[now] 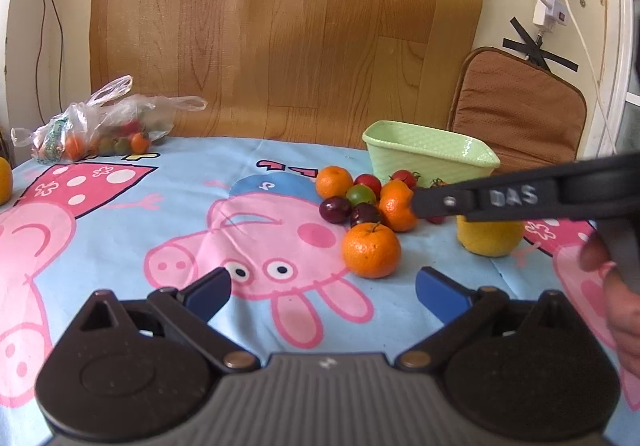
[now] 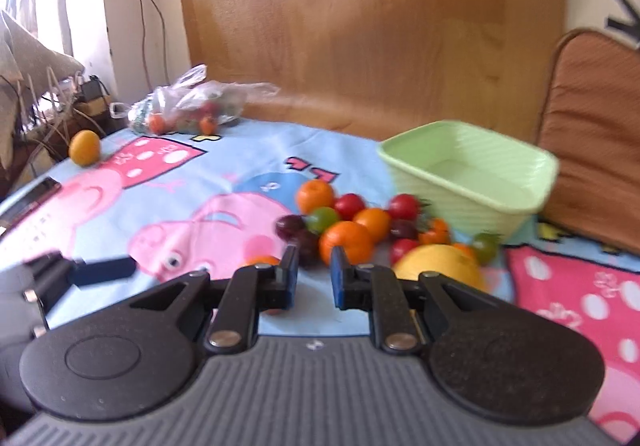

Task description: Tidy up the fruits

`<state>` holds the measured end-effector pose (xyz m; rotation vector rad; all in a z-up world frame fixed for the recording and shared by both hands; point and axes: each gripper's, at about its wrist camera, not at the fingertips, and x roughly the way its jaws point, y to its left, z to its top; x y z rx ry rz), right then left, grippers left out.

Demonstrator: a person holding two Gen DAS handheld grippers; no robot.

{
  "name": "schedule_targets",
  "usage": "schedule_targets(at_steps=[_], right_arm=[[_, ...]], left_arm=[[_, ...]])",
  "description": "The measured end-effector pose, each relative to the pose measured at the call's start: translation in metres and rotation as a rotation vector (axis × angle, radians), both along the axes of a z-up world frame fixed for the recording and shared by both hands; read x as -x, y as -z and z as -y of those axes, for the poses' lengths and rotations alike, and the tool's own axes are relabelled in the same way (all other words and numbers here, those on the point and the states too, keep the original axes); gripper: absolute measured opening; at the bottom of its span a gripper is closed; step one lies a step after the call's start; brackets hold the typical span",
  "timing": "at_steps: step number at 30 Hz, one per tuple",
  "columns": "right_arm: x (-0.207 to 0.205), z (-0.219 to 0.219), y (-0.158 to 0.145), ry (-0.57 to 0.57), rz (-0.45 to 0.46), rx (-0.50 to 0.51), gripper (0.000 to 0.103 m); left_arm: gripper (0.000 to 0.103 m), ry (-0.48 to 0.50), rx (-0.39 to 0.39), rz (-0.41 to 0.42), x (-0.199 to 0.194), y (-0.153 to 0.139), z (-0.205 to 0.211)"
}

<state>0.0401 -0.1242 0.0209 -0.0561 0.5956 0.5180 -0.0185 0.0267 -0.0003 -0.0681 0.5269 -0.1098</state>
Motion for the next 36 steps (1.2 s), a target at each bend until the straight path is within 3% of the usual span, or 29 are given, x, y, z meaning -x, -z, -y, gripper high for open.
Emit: schedule_targets(at_steps=[6,25,36], right_arm=[[-0.009,0.0,0.003,0.026,-0.044,-0.016,0.02],[-0.004,0.002,0.0,0.042,-0.008,0.025,0.021],[0.015,0.019,-0.007,0.045,-0.001,-0.044,0.022]], left_arm=[[0.102,0.032,0.024,0.0,0.0,0.0,-0.002],[0.101,0.082,0.019,-0.001,0.001,0.002,0.003],[0.098,0.082,-0.011,-0.001,0.002,0.003,0.007]])
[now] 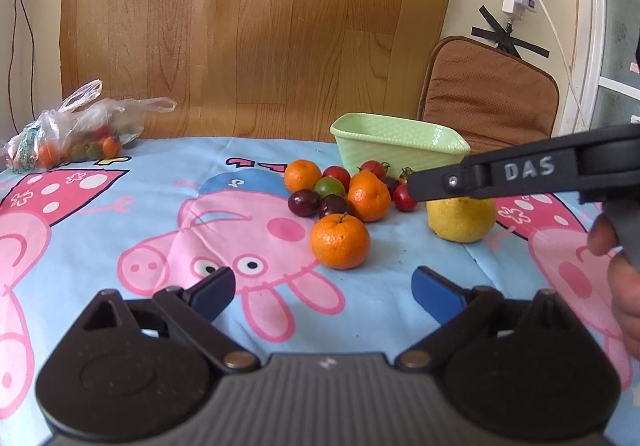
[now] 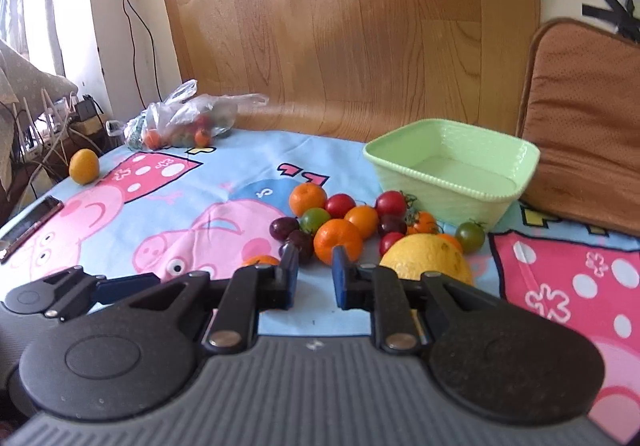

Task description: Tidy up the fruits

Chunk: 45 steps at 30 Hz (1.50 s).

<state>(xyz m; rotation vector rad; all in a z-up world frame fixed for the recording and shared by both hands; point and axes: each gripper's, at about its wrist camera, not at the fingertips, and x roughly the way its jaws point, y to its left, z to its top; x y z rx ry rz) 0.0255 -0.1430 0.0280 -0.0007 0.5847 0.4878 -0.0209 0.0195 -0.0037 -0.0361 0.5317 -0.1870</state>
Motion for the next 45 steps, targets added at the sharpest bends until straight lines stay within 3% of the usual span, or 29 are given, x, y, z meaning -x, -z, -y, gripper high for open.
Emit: schedule_targets(at_steps=[3,13,17,20,23,27,29,31,34,35,38,41,45], right_arm=[[0.008,-0.002,-0.001,-0.013,0.046,0.022,0.022],[0.001,-0.01,0.001,-0.041,0.044,0.018,0.022],[0.002,0.003,-0.003,0.009,0.084,0.005,0.022],[-0.016,0.013,-0.005,0.069,0.045,-0.026,0.023],[-0.027,0.007,-0.007,0.033,-0.009,-0.04,0.023],[-0.017,0.001,-0.005,0.019,0.109,0.007,0.022],[-0.028,0.008,0.005,0.046,0.018,-0.002,0.023],[-0.01,0.024,0.0,0.026,0.008,-0.102,0.023],[0.041,0.039,-0.008,0.001,0.176,-0.119,0.023],[0.052,0.044,-0.005,-0.001,0.192,-0.118,0.023],[0.064,0.055,0.013,0.023,0.141,-0.071,0.023],[0.06,0.07,0.025,0.07,0.035,-0.116,0.024],[0.06,0.066,0.021,0.063,0.07,-0.105,0.024]], left_arm=[[0.098,-0.005,-0.001,-0.001,0.0,0.0,0.0],[0.098,-0.004,0.025,-0.015,-0.003,0.001,-0.005],[0.098,-0.005,0.036,-0.024,-0.004,0.002,-0.007],[0.098,0.0,0.032,-0.028,-0.005,0.002,-0.006],[0.098,0.001,0.027,-0.025,-0.005,0.002,-0.005],[0.098,0.001,0.027,-0.02,-0.004,0.002,-0.005],[0.098,0.001,0.031,-0.017,-0.003,0.002,-0.006],[0.098,0.006,0.038,-0.012,-0.002,0.002,-0.007],[0.099,0.016,0.043,-0.022,-0.003,0.002,-0.007],[0.099,0.018,0.042,-0.028,-0.004,0.002,-0.006],[0.099,0.018,0.044,-0.041,-0.006,0.003,-0.007],[0.099,0.01,0.045,-0.026,-0.003,0.002,-0.007],[0.099,0.012,0.02,-0.029,-0.003,0.002,-0.003]])
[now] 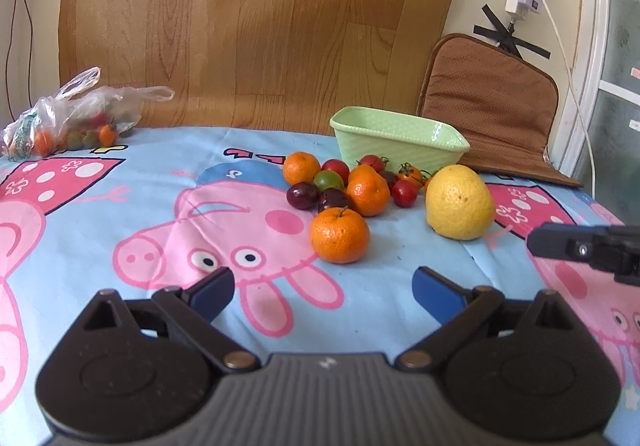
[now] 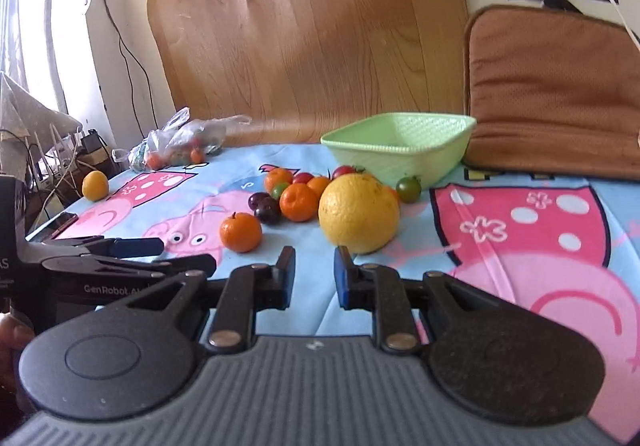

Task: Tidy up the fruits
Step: 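Close the left tool fingers around the yellow grapefruit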

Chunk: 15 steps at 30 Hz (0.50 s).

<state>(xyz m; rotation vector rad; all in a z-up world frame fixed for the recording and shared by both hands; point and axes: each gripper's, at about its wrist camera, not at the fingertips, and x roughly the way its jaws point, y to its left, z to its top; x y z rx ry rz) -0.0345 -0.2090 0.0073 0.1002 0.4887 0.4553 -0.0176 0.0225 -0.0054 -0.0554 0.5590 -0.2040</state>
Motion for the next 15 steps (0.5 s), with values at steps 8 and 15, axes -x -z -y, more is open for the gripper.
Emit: schedule_targets(at_steps=[8,15], right_arm=[[0.0,0.006,0.002,-0.005,-0.001,-0.033,0.024],[-0.009,0.03,0.006,0.038,-0.002,-0.015,0.032]], left_arm=[[0.099,-0.012,0.003,-0.001,0.006,-0.004,0.003],[0.099,0.143,0.061,0.025,-0.015,-0.038,0.04]])
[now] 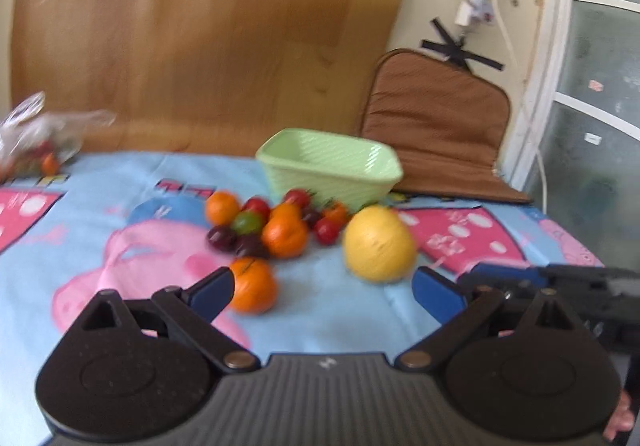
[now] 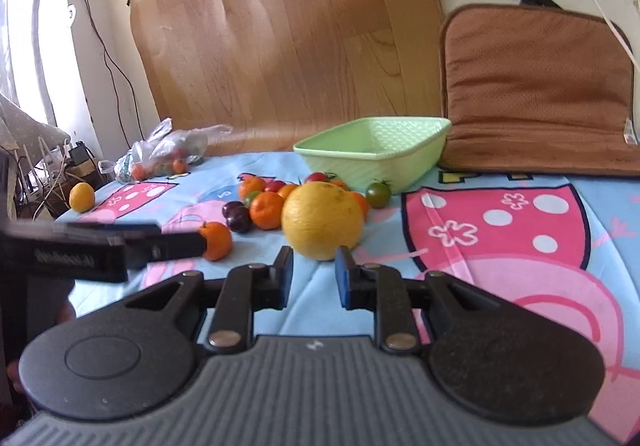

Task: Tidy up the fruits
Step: 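Close the left tool fingers around the yellow grapefruit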

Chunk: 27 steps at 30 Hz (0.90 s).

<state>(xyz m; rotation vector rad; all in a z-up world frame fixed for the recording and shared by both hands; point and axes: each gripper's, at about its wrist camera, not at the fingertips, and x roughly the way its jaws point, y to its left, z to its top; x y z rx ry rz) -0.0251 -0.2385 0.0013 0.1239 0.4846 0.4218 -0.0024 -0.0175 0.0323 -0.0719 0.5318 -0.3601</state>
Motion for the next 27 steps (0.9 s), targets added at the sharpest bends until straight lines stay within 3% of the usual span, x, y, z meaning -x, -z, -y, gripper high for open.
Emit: schedule_targets(at_steps=[3,9,12,14,15,17,21,25,27], right_arm=[[-0.009,0.001,0.005,-0.02,0.008,0.066,0.05],[-0.041,-0.007,0.011,-0.12,-0.001,0.137,0.058],[-0.063,-0.013,0.016,-0.165,-0.028,0.14,0.065],[-0.075,-0.017,0.02,-0.195,-0.048,0.123,0.063],[-0.078,-0.019,0.021,-0.2,-0.051,0.114,0.063],[-0.074,-0.016,0.019,-0.194,-0.051,0.099,0.061],[-0.04,-0.004,0.007,-0.229,-0.012,0.082,0.06],[-0.012,-0.007,0.011,-0.291,-0.036,0.126,0.059],[-0.003,-0.012,0.015,-0.299,-0.026,0.158,0.059]], left_arm=[[0.099,0.043,0.026,-0.041,-0.023,-0.001,0.015],[0.098,0.097,0.008,-0.113,-0.059,0.006,0.04],[0.087,0.11,0.003,-0.146,-0.076,0.009,0.048],[0.062,0.116,0.017,-0.185,-0.088,0.015,0.048],[0.062,0.109,0.049,-0.192,-0.091,0.017,0.046],[0.061,0.108,0.081,-0.208,-0.087,0.015,0.043],[0.061,0.12,0.08,-0.143,-0.042,0.004,0.044],[0.061,0.093,0.107,-0.207,-0.015,0.014,0.039],[0.061,0.088,0.104,-0.196,-0.003,0.016,0.038]])
